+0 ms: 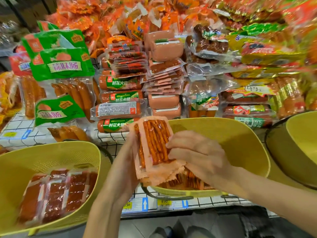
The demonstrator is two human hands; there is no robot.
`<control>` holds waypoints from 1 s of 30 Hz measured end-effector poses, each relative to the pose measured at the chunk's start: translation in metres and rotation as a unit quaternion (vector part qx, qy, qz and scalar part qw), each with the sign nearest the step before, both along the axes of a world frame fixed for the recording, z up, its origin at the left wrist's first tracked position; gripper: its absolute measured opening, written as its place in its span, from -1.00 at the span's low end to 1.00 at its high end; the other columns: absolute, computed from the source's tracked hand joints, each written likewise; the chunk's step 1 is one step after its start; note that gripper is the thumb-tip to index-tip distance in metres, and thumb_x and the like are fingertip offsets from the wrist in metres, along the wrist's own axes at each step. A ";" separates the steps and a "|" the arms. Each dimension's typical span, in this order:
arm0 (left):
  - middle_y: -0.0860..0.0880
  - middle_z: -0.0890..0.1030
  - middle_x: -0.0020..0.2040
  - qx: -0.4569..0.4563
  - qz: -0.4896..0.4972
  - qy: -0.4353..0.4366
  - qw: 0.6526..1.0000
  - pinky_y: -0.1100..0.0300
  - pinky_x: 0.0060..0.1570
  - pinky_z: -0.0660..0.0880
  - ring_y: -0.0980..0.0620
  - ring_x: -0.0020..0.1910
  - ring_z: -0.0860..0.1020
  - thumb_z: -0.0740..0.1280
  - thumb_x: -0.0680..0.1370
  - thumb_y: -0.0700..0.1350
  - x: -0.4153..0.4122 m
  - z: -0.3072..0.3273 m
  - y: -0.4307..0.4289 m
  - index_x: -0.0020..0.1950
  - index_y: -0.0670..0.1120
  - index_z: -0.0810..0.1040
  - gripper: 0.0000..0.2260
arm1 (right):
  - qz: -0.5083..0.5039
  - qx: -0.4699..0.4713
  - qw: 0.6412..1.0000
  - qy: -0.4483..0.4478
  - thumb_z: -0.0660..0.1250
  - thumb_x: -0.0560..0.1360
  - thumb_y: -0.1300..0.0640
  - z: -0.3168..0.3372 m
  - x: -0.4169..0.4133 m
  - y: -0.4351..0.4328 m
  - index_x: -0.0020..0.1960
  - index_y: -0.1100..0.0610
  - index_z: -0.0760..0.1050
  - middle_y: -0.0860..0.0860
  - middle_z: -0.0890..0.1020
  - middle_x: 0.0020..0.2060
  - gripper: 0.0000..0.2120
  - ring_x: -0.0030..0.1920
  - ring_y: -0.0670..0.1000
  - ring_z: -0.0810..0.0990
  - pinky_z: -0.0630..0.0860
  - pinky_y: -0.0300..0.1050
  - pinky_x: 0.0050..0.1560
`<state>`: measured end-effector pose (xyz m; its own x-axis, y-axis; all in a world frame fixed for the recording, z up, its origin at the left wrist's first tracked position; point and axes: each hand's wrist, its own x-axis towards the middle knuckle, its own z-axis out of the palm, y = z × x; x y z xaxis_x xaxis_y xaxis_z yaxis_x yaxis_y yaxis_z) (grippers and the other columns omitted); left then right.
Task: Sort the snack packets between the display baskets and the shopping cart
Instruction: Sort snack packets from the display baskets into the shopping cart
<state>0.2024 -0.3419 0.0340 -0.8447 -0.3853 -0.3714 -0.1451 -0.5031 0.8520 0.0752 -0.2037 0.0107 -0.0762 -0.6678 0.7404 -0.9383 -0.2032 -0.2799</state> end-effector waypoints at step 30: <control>0.12 0.62 0.16 -0.339 -0.119 0.075 0.930 0.16 0.11 0.56 0.15 0.17 0.58 0.31 0.56 -0.03 0.001 0.027 0.044 0.39 0.11 0.40 -0.61 | 0.307 0.069 0.351 -0.882 0.47 0.41 0.04 0.001 0.007 0.041 0.23 0.22 0.56 0.19 0.60 0.18 -0.55 0.24 0.20 0.54 0.49 0.19 0.17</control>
<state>0.2035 -0.2977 0.0614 -0.9586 -0.2841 0.0170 -0.0384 0.1882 0.9814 0.0819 -0.1631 0.0116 -0.1458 -0.9795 -0.1393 0.9277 -0.0864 -0.3631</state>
